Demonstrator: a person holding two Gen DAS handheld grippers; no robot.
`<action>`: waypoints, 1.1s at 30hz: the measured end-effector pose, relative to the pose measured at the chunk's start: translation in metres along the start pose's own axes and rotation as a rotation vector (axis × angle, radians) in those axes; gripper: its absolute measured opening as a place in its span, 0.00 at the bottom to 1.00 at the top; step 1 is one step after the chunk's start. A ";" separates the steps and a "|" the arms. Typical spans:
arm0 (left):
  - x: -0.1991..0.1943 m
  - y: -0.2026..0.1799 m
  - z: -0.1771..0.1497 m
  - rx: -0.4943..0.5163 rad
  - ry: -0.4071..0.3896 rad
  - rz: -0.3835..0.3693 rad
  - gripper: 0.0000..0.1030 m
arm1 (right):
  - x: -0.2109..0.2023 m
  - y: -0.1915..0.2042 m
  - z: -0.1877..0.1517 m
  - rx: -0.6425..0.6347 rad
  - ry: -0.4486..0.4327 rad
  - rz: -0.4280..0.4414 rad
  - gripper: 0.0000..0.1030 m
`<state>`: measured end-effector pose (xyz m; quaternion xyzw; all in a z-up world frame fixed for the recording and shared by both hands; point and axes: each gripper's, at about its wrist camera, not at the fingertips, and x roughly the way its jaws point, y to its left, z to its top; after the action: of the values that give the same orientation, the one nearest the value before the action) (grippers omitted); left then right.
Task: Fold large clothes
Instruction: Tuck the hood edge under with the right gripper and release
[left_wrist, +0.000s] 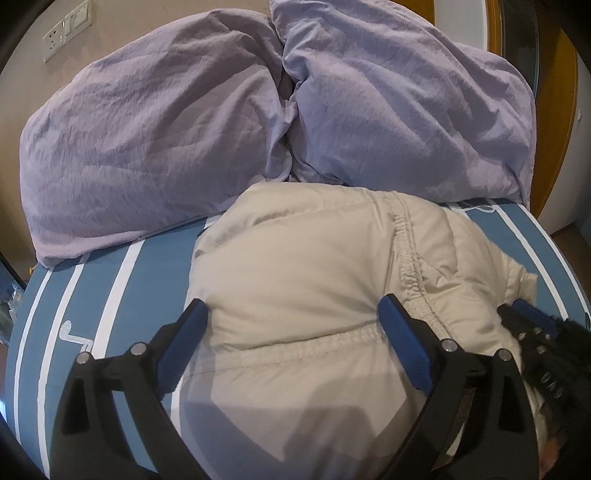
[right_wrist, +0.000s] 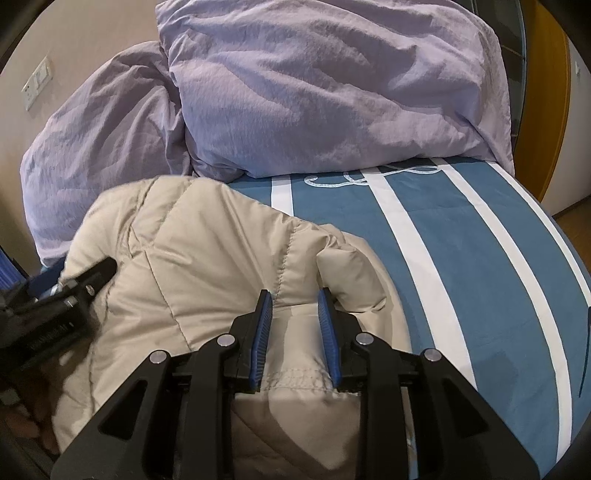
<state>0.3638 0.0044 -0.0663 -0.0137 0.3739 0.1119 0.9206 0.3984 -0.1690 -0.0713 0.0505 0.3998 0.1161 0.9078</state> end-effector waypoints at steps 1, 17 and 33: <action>0.001 0.001 -0.001 -0.001 -0.002 -0.001 0.91 | -0.002 0.001 0.003 -0.003 -0.003 0.000 0.33; 0.002 0.004 -0.002 -0.010 -0.007 -0.017 0.91 | 0.011 0.001 0.023 -0.007 -0.075 -0.074 0.49; 0.001 0.001 -0.002 -0.002 -0.009 -0.013 0.92 | 0.023 -0.002 0.012 0.000 -0.090 -0.076 0.49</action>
<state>0.3631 0.0055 -0.0681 -0.0166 0.3697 0.1064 0.9229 0.4230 -0.1647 -0.0798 0.0406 0.3604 0.0790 0.9286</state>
